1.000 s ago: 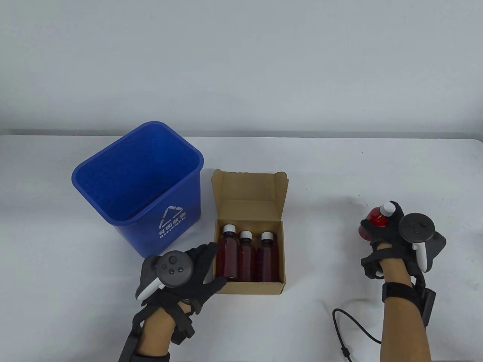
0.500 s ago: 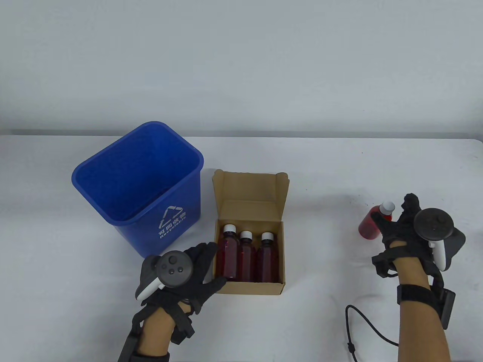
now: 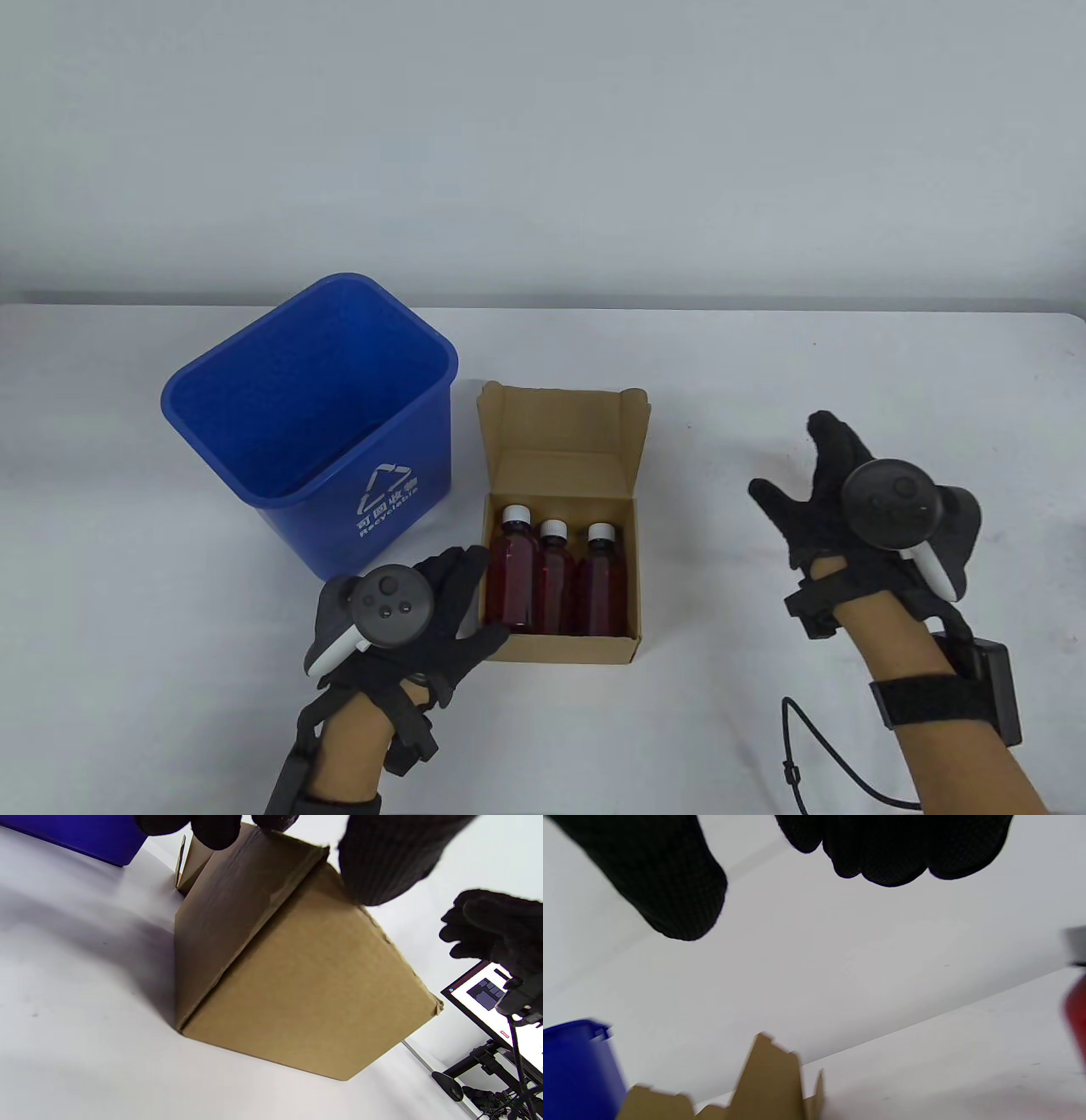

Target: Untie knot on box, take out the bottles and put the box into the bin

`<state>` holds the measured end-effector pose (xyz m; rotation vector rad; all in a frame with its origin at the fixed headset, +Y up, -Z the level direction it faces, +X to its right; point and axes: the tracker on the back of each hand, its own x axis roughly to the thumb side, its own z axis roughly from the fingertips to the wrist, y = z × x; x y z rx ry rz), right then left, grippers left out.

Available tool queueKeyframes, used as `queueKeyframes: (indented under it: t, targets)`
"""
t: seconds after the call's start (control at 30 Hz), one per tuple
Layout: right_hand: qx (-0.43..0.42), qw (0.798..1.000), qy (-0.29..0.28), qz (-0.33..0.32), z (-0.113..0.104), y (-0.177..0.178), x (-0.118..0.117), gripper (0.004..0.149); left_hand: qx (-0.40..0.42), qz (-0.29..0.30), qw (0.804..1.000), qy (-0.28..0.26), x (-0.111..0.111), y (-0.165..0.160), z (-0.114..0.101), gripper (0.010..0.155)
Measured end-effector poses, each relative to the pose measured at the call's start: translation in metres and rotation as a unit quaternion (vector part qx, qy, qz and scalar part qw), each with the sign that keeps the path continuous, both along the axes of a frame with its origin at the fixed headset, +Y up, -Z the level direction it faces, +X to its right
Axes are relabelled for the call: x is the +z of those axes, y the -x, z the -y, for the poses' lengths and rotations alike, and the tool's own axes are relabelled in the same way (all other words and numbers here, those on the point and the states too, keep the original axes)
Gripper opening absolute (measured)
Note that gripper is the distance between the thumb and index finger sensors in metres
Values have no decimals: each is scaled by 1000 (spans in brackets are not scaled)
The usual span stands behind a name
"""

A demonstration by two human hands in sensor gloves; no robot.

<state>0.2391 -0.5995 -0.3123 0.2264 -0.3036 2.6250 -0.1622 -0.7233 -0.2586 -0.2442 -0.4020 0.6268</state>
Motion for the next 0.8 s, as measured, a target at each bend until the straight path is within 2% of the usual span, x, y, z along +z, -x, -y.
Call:
queueKeyframes:
  t: [0.17,0.33,0.57,0.8]
  targets:
    - [30,994,27,-99,8,75,17,85,2,0,1000,-1,0,0,0,90]
    - [51,980,84,-174,29,140,26,81,1,1,1000,0,0,0,0,91]
    - [38,959,226,-168,62,186,7,78,0,3,1000,1,0,-1,0,91]
    - [59,944,294,-137,79,208,-15,80,1,4,1000,3,0,-1,0,91]
